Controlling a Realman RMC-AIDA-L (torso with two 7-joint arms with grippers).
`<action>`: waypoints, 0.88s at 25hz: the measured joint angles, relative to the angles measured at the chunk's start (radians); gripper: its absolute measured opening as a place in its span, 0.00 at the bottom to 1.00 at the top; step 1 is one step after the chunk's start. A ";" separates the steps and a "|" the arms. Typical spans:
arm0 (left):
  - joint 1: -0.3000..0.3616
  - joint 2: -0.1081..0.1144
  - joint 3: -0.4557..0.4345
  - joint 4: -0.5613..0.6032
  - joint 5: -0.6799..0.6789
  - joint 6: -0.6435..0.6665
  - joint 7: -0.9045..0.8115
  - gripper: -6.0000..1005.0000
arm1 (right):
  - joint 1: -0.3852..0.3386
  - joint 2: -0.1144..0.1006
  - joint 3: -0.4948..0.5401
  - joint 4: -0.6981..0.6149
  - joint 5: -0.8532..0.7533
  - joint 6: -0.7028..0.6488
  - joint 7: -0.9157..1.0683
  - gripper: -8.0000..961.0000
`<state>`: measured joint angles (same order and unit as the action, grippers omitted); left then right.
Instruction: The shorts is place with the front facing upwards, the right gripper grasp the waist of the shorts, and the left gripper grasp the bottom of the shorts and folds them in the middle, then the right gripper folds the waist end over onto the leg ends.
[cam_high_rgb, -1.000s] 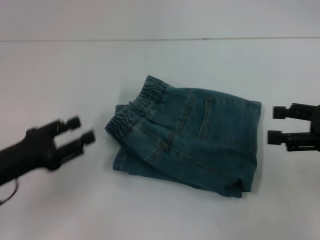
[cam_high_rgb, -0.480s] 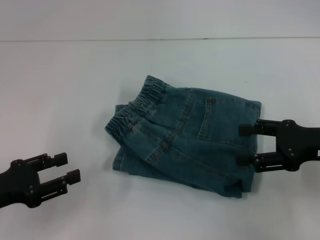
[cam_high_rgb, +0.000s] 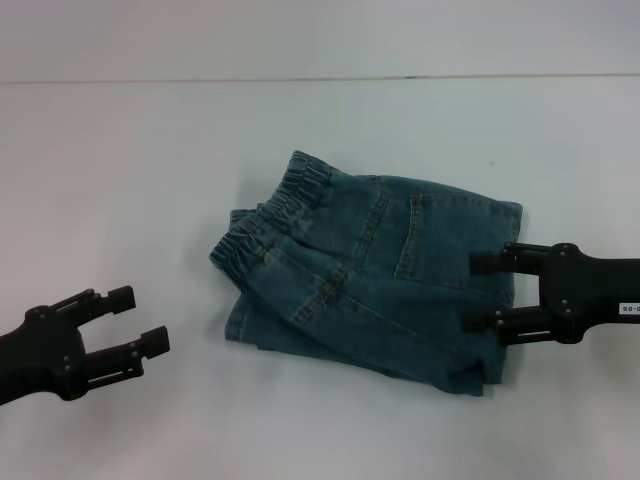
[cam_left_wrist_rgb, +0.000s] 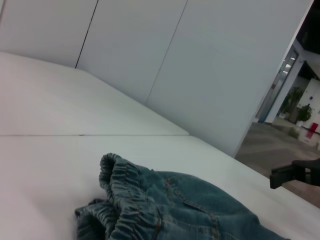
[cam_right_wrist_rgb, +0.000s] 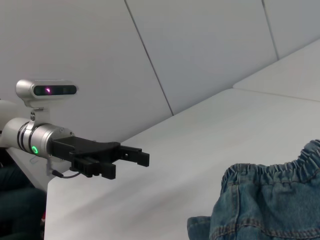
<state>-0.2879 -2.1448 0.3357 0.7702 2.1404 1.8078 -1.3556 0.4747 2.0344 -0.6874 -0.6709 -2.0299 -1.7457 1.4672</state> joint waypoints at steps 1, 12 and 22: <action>0.000 -0.001 0.000 0.000 -0.003 0.001 0.002 0.74 | 0.000 0.001 0.000 0.000 0.000 0.002 -0.002 0.99; 0.001 -0.014 0.006 0.000 -0.014 0.011 0.009 0.93 | -0.018 0.003 0.012 0.008 0.003 0.008 -0.013 0.99; 0.007 -0.015 0.006 0.001 -0.014 0.013 0.009 0.93 | -0.022 0.009 0.025 0.011 0.005 0.012 -0.012 0.99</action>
<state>-0.2810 -2.1598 0.3414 0.7715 2.1260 1.8209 -1.3467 0.4525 2.0438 -0.6628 -0.6595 -2.0250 -1.7334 1.4549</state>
